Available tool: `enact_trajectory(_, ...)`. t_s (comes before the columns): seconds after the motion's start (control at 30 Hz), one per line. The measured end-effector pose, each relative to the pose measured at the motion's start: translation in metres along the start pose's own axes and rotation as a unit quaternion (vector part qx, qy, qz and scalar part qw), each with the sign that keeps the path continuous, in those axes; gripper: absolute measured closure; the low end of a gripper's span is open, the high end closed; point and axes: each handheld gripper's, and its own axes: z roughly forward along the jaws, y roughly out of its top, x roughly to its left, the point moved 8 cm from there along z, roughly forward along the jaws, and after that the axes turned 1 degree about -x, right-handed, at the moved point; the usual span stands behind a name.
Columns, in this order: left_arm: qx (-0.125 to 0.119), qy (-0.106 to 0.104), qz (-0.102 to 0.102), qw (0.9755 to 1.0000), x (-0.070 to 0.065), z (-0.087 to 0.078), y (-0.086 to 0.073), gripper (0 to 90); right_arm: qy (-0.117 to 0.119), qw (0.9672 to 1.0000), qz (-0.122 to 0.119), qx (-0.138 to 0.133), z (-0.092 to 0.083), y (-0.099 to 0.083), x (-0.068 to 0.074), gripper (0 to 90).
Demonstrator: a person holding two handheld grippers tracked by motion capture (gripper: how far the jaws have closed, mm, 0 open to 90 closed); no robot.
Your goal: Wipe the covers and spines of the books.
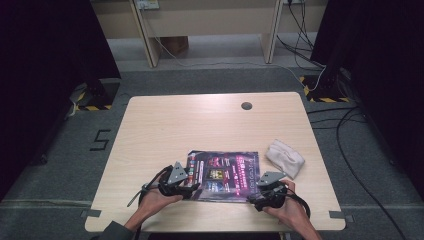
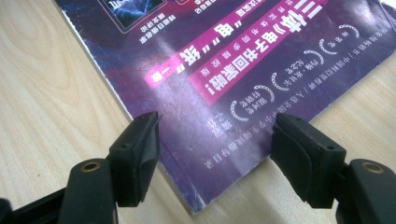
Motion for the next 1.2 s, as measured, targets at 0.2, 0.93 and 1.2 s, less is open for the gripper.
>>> enact_trajectory(0.2,0.023,-0.023,0.004,0.9995,-0.005,0.010,-0.005,33.7,0.003,1.0000,-0.005,0.006,-0.004,-0.008,0.003,33.4)
enact_trajectory(0.93,0.053,-0.077,-0.036,0.9949,-0.039,-0.016,-0.022,34.4,-0.058,0.9983,-0.005,0.001,0.026,0.032,-0.067,39.6)
enact_trajectory(1.2,0.029,-0.066,-0.029,0.9970,-0.038,-0.019,-0.017,30.4,-0.053,0.9980,0.022,-0.026,0.036,0.051,-0.069,39.5)
